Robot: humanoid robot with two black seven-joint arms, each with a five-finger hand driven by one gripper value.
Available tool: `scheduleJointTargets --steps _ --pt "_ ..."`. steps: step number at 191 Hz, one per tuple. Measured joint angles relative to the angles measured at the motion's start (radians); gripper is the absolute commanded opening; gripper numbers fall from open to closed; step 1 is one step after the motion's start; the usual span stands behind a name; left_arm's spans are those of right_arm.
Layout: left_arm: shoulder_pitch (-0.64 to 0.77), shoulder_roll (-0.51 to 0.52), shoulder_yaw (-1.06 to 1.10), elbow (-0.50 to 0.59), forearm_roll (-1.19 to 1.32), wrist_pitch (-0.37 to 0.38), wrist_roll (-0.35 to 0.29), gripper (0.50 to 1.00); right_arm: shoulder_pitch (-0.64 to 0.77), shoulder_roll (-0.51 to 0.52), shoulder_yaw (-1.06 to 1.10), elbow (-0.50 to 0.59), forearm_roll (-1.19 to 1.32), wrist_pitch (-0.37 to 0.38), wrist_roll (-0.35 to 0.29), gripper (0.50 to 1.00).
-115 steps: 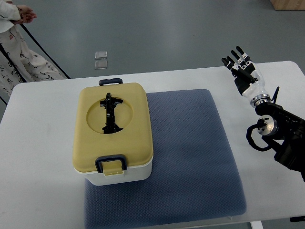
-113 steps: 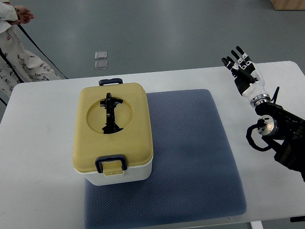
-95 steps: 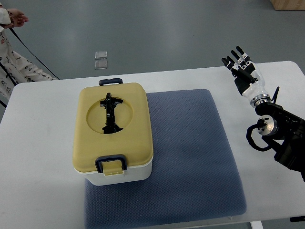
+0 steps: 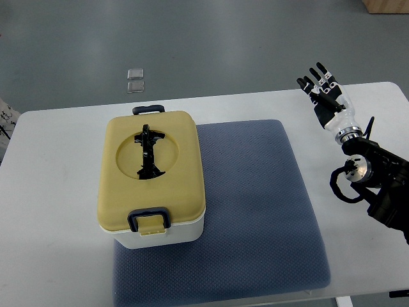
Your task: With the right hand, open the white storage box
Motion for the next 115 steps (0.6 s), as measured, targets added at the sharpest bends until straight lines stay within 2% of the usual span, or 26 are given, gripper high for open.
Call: scheduleJointTargets --steps 115 --pt "0.000 0.000 0.000 0.000 0.000 0.000 0.000 1.000 -0.009 0.000 0.002 -0.001 0.000 -0.002 0.000 0.930"
